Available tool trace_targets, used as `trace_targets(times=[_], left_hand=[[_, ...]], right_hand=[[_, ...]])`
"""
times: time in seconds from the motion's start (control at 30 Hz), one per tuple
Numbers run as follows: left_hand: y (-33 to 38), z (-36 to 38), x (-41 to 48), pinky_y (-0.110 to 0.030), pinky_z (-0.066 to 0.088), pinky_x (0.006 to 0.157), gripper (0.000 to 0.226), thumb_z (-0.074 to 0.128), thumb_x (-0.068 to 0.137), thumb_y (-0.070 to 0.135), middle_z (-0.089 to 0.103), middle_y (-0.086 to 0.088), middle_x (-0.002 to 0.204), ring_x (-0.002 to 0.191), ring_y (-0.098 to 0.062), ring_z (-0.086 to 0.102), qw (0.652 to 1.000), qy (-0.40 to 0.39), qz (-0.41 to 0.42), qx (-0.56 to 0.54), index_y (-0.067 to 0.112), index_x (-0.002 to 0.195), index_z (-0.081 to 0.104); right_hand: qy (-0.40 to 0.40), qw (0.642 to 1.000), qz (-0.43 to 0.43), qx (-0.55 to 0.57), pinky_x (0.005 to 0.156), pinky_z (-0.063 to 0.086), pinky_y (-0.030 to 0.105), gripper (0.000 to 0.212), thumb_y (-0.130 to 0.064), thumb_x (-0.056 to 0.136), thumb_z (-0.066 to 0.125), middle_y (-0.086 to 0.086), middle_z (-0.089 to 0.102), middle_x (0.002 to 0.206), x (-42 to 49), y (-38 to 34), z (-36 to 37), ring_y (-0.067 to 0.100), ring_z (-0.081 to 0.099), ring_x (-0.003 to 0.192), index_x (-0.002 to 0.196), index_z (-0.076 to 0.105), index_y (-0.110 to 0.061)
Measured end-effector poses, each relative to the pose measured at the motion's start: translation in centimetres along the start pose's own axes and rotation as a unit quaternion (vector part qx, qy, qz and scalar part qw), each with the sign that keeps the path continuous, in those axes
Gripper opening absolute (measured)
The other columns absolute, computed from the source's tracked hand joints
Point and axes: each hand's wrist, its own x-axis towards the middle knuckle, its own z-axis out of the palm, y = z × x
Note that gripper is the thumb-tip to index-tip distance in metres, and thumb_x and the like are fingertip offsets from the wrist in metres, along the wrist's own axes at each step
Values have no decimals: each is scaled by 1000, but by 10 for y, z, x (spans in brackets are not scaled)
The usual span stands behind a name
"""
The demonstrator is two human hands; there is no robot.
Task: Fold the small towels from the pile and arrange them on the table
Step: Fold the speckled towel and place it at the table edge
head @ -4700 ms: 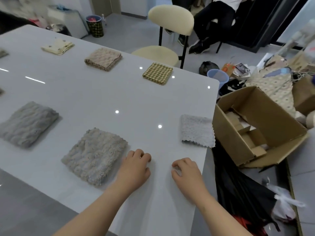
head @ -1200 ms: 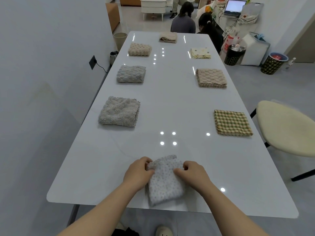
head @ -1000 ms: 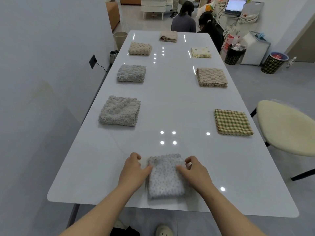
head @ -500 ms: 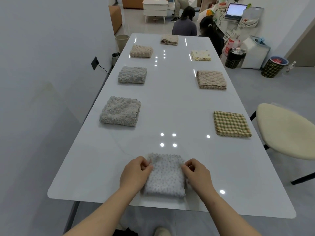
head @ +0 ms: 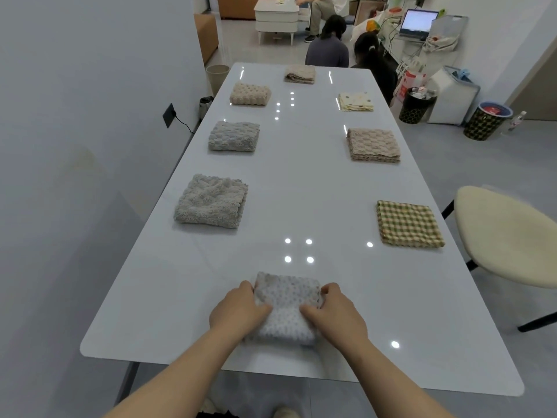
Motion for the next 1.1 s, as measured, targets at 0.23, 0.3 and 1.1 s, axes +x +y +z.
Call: trace_targets(times=[0.23, 0.3, 1.1], left_hand=[[8, 1, 4, -35, 49, 81, 23, 55, 89, 29, 59, -5, 102, 95, -22, 58, 984, 3, 35, -172, 13, 104, 52], [9, -1, 8, -36, 44, 93, 41, 57, 88, 27, 51, -8, 120, 109, -24, 52, 980, 84, 43, -175, 14, 125, 44], [3, 10, 29, -27, 26, 107, 46, 57, 87, 32, 33, 6, 142, 129, -21, 31, 978, 43, 200, 39, 29, 131, 44]], right_hand=[[47, 993, -49, 101, 63, 38, 25, 6, -22, 88, 54, -5, 52, 80, 10, -3, -4, 12, 49, 73, 89, 51, -19], [86, 982, -48, 162, 79, 44, 27, 31, -22, 90, 53, -1, 55, 106, 13, -4, -8, 16, 55, 94, 120, 49, -18], [40, 998, -32, 23, 60, 40, 25, 17, -24, 80, 56, 1, 56, 81, 25, 4, -6, 16, 53, 70, 68, 44, -21]])
